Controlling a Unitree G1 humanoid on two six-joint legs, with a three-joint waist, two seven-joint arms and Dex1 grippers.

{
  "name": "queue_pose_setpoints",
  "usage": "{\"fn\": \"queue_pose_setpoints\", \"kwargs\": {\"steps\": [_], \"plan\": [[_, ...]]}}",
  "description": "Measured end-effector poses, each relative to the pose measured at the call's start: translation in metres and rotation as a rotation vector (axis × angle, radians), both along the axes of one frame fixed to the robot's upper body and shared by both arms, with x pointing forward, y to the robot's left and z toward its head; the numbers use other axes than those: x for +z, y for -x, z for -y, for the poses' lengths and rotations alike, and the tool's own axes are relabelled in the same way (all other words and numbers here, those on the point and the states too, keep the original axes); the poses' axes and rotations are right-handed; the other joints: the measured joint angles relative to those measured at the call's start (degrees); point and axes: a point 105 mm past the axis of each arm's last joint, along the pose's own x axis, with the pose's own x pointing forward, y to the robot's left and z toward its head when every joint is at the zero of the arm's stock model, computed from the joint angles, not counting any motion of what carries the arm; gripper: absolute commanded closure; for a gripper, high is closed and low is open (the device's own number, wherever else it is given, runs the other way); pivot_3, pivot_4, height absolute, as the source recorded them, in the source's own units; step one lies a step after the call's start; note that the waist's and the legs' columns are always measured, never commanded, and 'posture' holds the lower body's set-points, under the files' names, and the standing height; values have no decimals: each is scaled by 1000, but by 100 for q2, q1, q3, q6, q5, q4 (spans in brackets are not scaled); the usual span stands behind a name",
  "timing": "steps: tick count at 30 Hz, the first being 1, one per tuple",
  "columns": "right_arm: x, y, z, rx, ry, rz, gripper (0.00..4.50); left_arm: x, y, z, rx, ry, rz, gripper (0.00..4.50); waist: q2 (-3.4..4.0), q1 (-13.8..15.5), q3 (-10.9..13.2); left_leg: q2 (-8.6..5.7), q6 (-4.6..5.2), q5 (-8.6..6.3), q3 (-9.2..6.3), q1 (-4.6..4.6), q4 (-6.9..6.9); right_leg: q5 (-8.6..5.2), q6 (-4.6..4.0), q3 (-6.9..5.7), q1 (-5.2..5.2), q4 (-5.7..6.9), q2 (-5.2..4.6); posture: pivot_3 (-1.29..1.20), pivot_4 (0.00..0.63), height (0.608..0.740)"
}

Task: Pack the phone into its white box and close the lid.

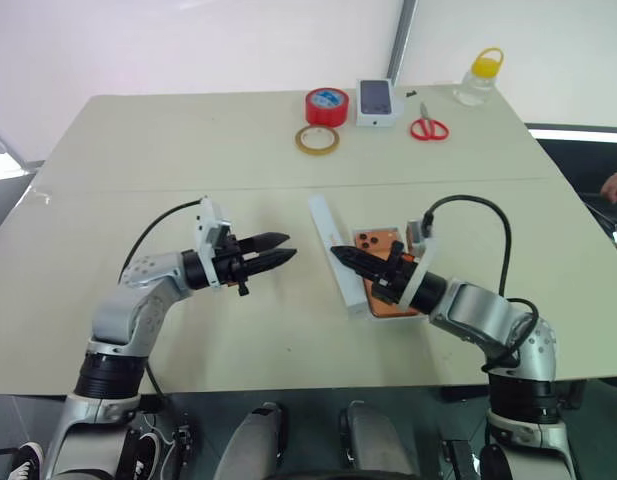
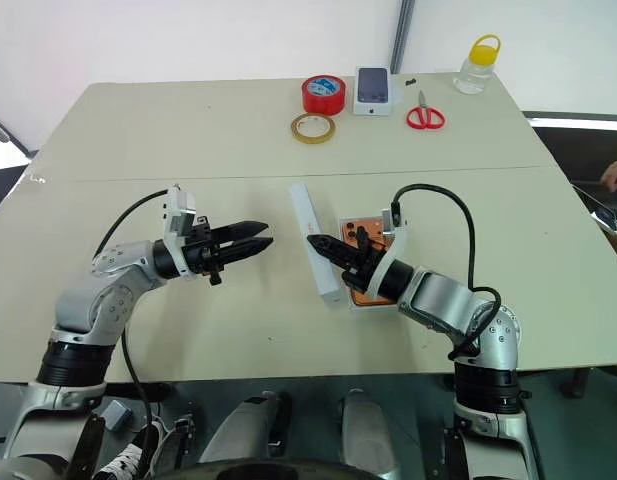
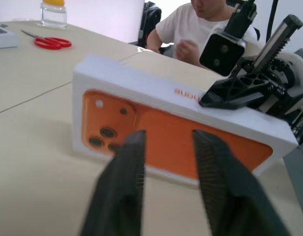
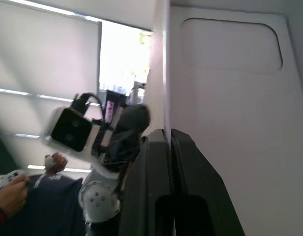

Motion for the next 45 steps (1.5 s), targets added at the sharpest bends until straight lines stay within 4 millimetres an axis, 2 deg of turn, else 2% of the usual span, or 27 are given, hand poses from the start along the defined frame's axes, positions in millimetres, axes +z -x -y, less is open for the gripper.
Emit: {"fn": "queue_pose_setpoints", "kwargs": {"steps": [4,8,15,19,25,28,31,35,40,42,45], "plan": [[12,-9,1,-30,-5,26,4500,-2,-4,1,41,-11,7,4436,1,-10,0,2,0,0,0,1,-4,0,0,0,-2,0,3,0,150,740],[-5,-7,14,-67,18,-35,4500,-11,-3,9,30,-20,-18,4436,1,50,0,-2,1,0,0,0,-3,0,0,-1,4,-8,0,0,150,740],[-6,-5,18,-83,-10,-37,4500,-33,0,43,21,18,-50,4436,2,141,-2,-1,4,-2,1,3,0,0,1,-1,12,-14,-1,0,150,740],[-10,-5,24,-112,-17,-56,3181,-43,-3,55,49,27,-58,4500,1,145,-2,-1,4,-2,1,2,0,1,2,-1,12,-14,0,0,150,740],[-16,-5,33,-133,30,-61,132,-42,-13,68,63,49,-51,4500,1,138,-2,-1,4,-2,2,1,1,1,3,-2,11,-14,2,0,150,740],[-10,-9,47,-141,135,37,132,-41,-16,72,57,44,-40,4500,2,144,-1,-2,5,-2,4,0,4,1,4,-4,12,-14,4,0,150,740],[-3,-12,75,-169,307,164,132,-42,-20,78,55,54,-41,4500,1,162,-1,-2,14,-8,3,0,13,0,7,-9,20,-19,7,0,150,740],[-3,-8,103,-176,482,269,132,-40,-28,90,50,64,-43,4500,-4,172,2,-2,21,-12,4,-5,27,-1,12,-13,25,-21,5,0,150,740],[11,-28,148,-300,684,423,132,-38,-33,115,10,78,-47,4500,-3,155,2,-4,30,-17,15,-5,50,8,28,-10,31,-20,8,0,150,740],[15,-34,152,-307,774,499,132,-39,-34,125,-7,74,-47,4500,-5,151,3,-2,31,-18,15,-5,48,8,29,-10,30,-21,9,0,150,740],[5,-38,148,-266,900,568,1043,-41,-33,128,-22,70,-56,4500,-5,147,3,-1,31,-18,15,-6,44,7,30,-5,25,-23,8,0,150,740]]}}
